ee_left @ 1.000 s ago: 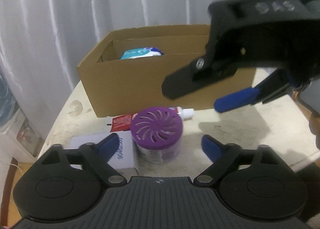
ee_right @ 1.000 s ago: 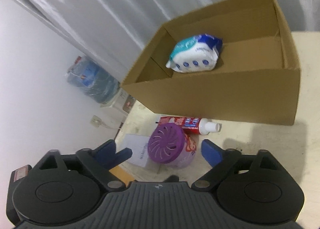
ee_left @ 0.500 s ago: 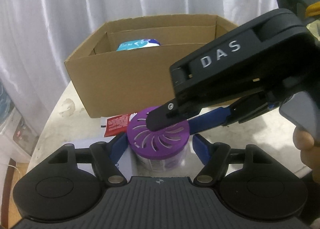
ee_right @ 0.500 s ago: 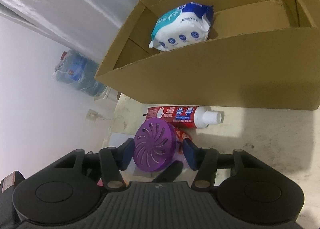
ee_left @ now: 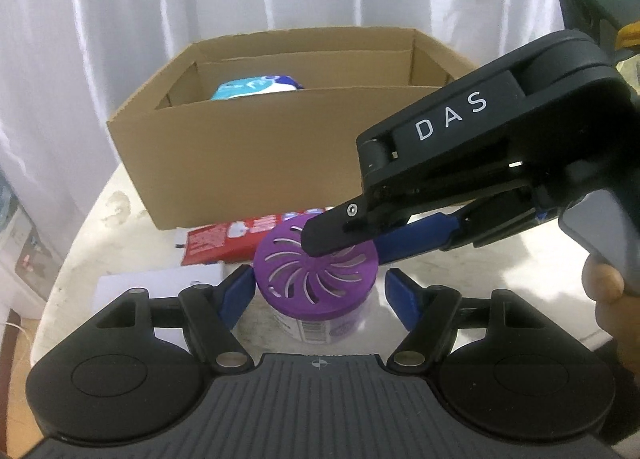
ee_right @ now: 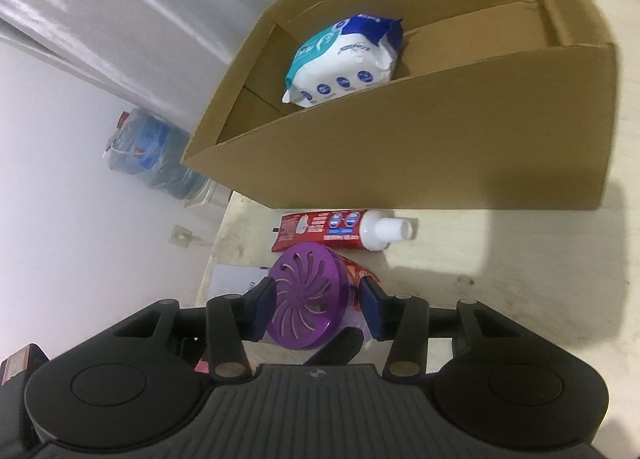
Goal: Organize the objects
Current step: 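Close the right gripper around the purple can's lid and body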
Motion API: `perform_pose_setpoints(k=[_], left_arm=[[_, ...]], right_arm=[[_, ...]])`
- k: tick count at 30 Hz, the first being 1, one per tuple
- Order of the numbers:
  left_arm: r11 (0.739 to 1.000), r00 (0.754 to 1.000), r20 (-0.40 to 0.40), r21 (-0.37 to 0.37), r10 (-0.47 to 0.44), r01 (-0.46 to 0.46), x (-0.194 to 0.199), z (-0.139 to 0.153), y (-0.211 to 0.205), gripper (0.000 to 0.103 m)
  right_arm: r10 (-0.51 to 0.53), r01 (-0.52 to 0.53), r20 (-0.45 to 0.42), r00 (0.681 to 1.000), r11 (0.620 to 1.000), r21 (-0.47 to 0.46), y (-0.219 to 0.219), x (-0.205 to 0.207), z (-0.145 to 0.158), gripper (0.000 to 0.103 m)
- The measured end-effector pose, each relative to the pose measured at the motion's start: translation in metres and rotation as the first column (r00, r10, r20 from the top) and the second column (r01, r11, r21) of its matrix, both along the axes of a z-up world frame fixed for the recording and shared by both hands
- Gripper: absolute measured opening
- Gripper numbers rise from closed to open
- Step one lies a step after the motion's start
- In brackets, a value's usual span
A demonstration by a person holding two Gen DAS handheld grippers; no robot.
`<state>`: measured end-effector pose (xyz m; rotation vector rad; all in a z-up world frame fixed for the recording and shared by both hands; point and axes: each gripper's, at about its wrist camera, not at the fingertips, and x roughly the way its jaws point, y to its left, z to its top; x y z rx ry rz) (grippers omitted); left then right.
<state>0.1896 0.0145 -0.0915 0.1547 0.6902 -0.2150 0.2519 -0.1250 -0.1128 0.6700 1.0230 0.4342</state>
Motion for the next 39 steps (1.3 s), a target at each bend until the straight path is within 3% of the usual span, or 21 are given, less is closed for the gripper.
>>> perform_pose_setpoints(k=[18,22,29,39], left_arm=[[0.991,0.993,-0.017,-0.063,-0.119,0.118,-0.023,-0.003,-0.032,0.072],[0.991,0.992,-0.018,-0.063,-0.123,0.122,-0.021,-0.006,-0.032,0.082],[0.993,0.991,-0.072,-0.037,-0.115,0.113,-0.011,-0.022,-0.032,0.082],[0.992,0.987,-0.097,-0.014,-0.129,0.128,-0.003,-0.033,-0.037,0.065]], right_arm=[[-0.088,0.088,0.006,0.996,0.996,-0.022,-0.043,-0.035,0.007,0.049],[-0.098,0.098,0.001,0.995,0.995,-0.017,-0.046,-0.036,0.005,0.049],[-0.100,0.100,-0.001,0.995,0.994,-0.043,-0.048,-0.034,0.005,0.050],[-0.075,0.074,-0.034,0.997,0.996,-0.047,-0.049,-0.036,-0.005,0.050]])
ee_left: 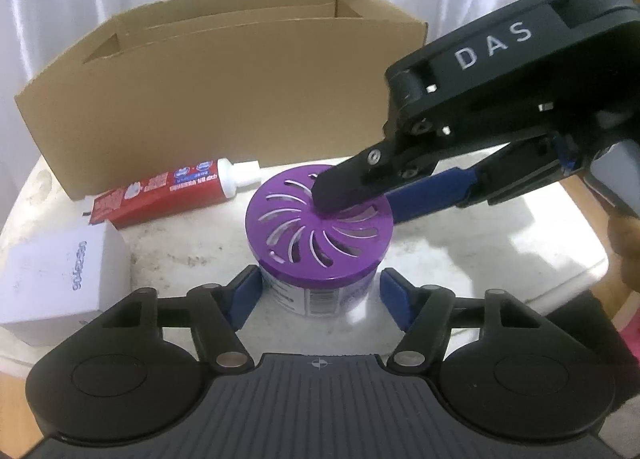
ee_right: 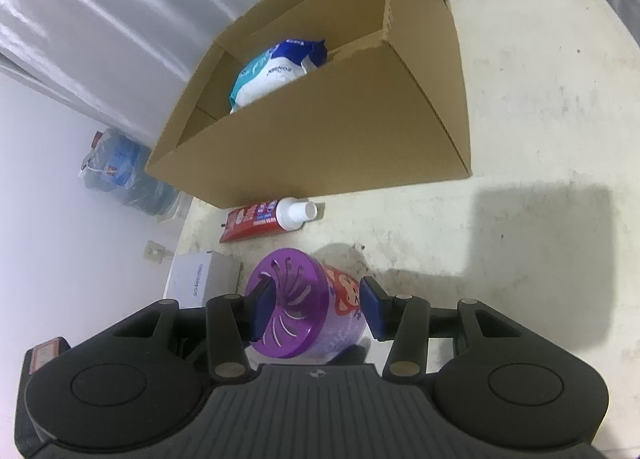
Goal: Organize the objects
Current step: 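Close the right gripper around the purple can's lid and body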
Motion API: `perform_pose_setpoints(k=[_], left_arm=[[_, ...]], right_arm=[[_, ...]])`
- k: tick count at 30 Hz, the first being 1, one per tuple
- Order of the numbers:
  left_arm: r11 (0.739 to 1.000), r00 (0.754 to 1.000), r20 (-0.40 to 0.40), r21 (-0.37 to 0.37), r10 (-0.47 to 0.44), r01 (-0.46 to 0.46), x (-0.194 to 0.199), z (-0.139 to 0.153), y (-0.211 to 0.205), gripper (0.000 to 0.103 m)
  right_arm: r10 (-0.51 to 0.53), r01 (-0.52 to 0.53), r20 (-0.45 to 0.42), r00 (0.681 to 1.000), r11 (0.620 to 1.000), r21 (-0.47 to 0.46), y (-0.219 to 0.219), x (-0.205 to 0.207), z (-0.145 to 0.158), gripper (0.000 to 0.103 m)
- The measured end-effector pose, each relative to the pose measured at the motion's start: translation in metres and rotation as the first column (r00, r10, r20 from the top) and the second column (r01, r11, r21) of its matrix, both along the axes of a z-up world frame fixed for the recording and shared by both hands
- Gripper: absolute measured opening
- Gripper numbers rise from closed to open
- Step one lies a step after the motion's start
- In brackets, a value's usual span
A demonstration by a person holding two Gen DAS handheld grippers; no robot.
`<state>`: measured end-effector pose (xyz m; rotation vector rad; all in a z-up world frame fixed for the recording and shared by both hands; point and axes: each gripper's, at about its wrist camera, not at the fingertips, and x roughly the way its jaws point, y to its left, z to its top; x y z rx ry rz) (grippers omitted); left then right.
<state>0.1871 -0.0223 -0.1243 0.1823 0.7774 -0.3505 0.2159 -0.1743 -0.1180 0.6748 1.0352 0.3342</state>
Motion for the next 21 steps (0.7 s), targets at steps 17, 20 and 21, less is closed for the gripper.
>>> perform_pose_setpoints(k=[17,20,21], left_arm=[[1.000,1.000,-0.020,0.008,-0.007,0.007,-0.014,0.004,0.000,0.062],[1.000,1.000,-0.019,0.017,-0.012,0.013,-0.016,0.003,-0.002,0.063],[1.000,1.000,-0.017,0.020,-0.013,0.013,-0.015,0.003,-0.002,0.063]], right_arm=[[0.042,-0.042,-0.010,0.999,0.999,-0.004,0.007,-0.006,0.001,0.051],[0.043,-0.044,-0.011,0.999,0.999,-0.002,0.007,-0.006,0.000,0.051],[0.043,-0.043,-0.012,0.999,0.999,-0.001,0.007,-0.006,0.000,0.051]])
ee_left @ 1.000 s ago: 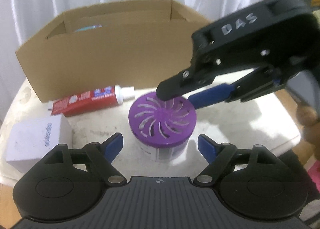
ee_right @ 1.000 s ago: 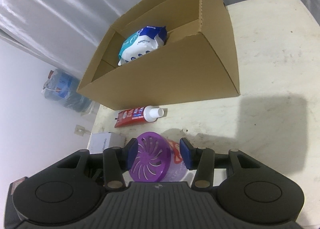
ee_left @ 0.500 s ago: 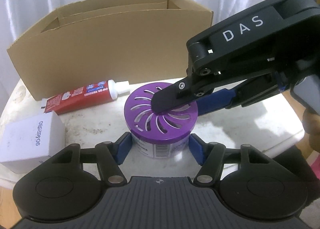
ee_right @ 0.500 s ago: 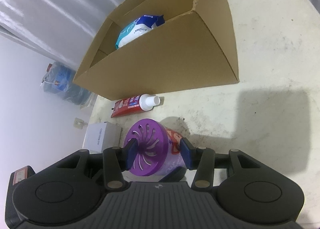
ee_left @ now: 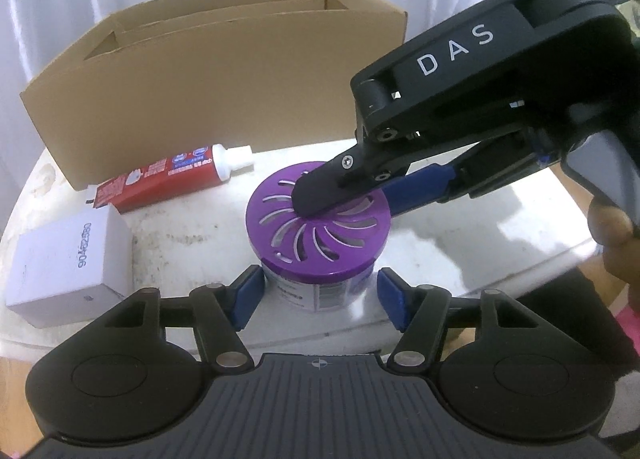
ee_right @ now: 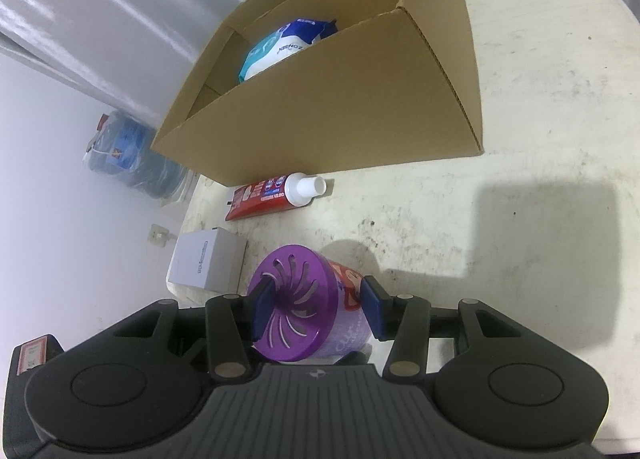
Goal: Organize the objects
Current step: 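Close the right gripper around the purple can's lid and body, then lift the purple can off the table with the right gripper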
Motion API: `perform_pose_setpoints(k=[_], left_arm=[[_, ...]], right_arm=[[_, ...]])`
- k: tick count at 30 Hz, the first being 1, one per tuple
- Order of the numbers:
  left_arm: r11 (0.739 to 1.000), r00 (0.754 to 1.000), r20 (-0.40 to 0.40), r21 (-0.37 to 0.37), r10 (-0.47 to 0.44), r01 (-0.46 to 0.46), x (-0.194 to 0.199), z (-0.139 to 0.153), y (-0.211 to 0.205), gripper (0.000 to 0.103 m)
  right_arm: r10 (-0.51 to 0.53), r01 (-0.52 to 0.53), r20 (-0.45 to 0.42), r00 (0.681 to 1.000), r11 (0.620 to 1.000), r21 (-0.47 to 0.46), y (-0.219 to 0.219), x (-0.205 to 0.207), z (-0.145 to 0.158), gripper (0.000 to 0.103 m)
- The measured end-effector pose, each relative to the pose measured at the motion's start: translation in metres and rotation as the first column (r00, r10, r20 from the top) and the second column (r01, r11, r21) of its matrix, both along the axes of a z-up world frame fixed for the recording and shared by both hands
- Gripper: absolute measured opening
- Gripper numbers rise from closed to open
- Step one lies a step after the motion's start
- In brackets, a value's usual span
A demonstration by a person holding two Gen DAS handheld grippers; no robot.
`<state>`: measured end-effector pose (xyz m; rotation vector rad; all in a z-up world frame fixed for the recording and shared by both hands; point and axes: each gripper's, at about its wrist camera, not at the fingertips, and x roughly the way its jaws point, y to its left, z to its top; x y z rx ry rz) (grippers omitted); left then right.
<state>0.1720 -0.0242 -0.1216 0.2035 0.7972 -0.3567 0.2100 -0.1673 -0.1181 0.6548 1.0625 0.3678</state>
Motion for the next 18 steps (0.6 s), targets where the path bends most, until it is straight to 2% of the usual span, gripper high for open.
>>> perform_pose_setpoints(k=[8,12,18], left_arm=[[1.000,1.000,0.005,-0.009,0.002,-0.002,0.0074,-0.0025,0.0011,0.068],[1.000,1.000,0.014,-0.012,0.007,-0.007,0.0064,-0.0029,0.0012,0.065],[1.000,1.000,0.007,-0.011,0.011,-0.011,0.0032,-0.0021,0.0010,0.064]], right_arm=[[0.005,-0.005,-0.005,1.000,1.000,0.003,0.0021,-0.0001,-0.0006,0.051],[0.007,-0.007,-0.003,1.000,1.000,-0.003,0.0028,-0.0003,0.0003,0.051],[0.011,-0.011,-0.006,1.000,1.000,-0.001,0.0034,-0.0014,0.0005,0.051]])
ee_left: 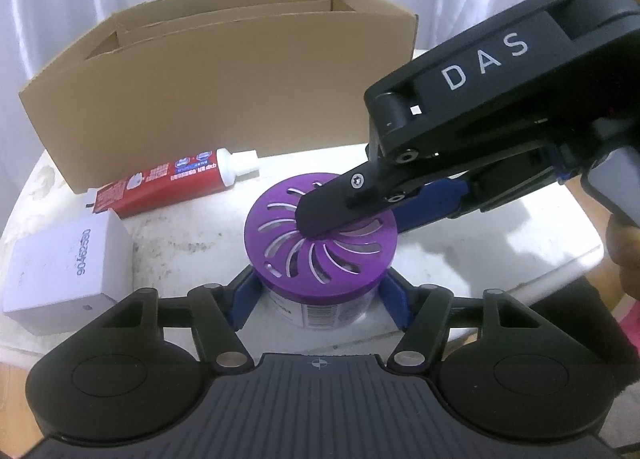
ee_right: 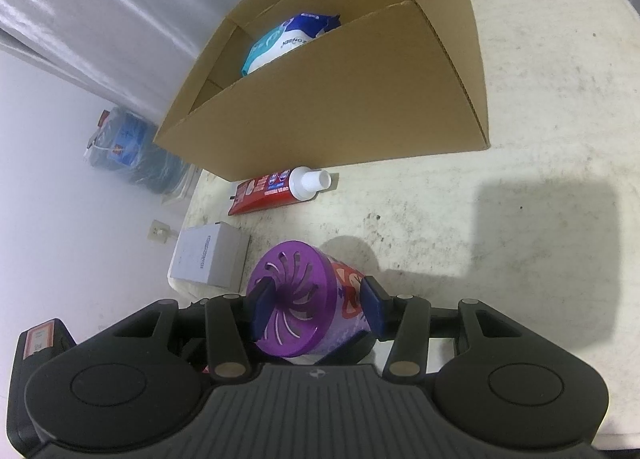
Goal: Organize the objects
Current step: 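Lift the purple can off the table with the right gripper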
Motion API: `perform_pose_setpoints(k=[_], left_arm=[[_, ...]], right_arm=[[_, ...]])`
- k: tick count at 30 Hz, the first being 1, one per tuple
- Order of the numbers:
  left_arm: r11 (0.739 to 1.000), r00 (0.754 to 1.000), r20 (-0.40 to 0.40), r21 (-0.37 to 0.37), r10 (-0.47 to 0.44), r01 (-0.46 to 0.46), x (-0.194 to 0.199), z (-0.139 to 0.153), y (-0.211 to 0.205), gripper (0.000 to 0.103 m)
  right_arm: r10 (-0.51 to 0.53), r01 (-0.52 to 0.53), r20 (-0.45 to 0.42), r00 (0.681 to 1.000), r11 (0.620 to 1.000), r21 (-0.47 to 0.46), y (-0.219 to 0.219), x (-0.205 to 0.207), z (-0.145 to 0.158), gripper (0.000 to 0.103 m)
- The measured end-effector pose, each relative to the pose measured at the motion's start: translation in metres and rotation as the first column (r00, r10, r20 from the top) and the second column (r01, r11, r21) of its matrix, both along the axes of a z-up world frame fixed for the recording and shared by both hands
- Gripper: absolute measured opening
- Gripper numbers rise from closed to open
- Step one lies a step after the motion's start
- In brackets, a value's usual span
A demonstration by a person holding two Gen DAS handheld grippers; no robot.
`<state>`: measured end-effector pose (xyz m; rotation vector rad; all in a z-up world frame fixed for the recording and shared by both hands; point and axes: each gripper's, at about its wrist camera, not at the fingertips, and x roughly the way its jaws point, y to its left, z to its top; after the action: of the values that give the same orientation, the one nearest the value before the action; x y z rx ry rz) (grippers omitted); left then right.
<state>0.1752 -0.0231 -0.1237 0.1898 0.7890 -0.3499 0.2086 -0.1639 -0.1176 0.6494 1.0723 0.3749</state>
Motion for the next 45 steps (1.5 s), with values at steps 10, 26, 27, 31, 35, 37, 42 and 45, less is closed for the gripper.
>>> perform_pose_setpoints(k=[10,26,27,31,35,37,42,45], left_arm=[[1.000,1.000,-0.003,0.001,-0.008,0.008,0.0029,0.0003,0.0006,0.066],[1.000,1.000,-0.008,-0.010,-0.002,0.002,0.0034,0.0010,0.0045,0.065],[1.000,1.000,-0.008,-0.010,-0.001,0.001,0.0033,0.0010,0.0047,0.065],[1.000,1.000,-0.007,-0.008,-0.002,0.002,0.0026,0.0010,0.0048,0.065],[1.000,1.000,-0.003,-0.008,-0.005,0.005,0.0021,0.0015,0.0052,0.065],[1.000,1.000,-0.002,-0.008,-0.008,0.008,0.0016,0.0016,0.0056,0.065],[1.000,1.000,-0.002,-0.008,-0.008,0.008,0.0017,0.0015,0.0055,0.065],[1.000,1.000,-0.002,-0.008,-0.009,0.009,0.0014,0.0016,0.0058,0.065]], right_arm=[[-0.005,0.005,-0.004,1.000,1.000,0.006,-0.0007,-0.0001,-0.0003,0.051],[-0.007,0.007,-0.005,1.000,1.000,0.001,0.0007,-0.0006,0.0007,0.051],[-0.008,0.008,-0.005,1.000,1.000,0.001,0.0008,-0.0006,0.0007,0.051],[-0.008,0.008,-0.005,1.000,1.000,0.002,0.0005,-0.0008,0.0009,0.051],[-0.010,0.010,-0.001,1.000,1.000,0.004,0.0003,-0.0012,0.0013,0.051],[-0.012,0.012,-0.001,1.000,1.000,0.004,-0.0001,-0.0014,0.0015,0.051],[-0.015,0.015,-0.002,1.000,1.000,0.006,-0.0008,-0.0017,0.0014,0.051],[-0.016,0.016,-0.002,1.000,1.000,0.006,-0.0011,-0.0021,0.0019,0.051]])
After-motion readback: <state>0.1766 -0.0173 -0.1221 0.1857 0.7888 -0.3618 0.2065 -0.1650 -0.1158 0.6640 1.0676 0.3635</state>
